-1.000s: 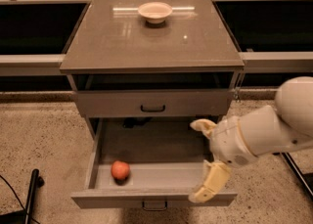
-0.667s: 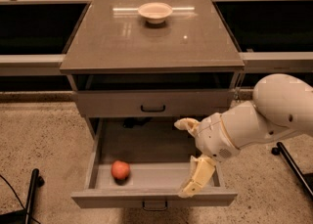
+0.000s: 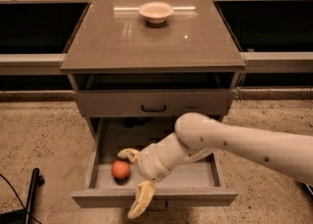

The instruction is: Pick apple from middle drawer and place on counter

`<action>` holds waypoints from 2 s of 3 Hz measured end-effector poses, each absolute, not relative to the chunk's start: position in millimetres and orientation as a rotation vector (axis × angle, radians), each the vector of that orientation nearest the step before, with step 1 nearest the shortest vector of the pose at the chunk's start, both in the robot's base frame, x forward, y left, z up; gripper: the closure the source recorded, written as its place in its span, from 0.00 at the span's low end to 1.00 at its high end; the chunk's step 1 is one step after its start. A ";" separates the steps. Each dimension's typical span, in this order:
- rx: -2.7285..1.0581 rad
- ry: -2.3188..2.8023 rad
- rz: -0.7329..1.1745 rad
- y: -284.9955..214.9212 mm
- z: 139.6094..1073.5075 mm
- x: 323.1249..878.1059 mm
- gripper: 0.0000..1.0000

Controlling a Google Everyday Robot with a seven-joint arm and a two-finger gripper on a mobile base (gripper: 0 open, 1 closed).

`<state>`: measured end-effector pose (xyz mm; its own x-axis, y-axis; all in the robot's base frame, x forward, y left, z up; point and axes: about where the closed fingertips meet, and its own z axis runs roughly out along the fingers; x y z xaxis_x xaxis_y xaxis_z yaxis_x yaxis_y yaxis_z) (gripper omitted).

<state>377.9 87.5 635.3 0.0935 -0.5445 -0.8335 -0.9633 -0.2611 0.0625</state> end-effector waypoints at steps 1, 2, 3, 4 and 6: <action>-1.792 1.502 1.079 104.4 603.5 390.1 0.00; -1.787 1.508 1.073 102.0 605.2 391.2 0.00; -1.750 1.569 0.986 85.5 567.3 430.5 0.00; -1.717 1.617 0.892 71.2 516.6 478.2 0.00; -1.573 1.691 0.698 74.1 467.5 539.3 0.15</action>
Offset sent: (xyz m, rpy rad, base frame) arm 0.0219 0.0211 -0.0416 0.0301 0.0314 -0.0713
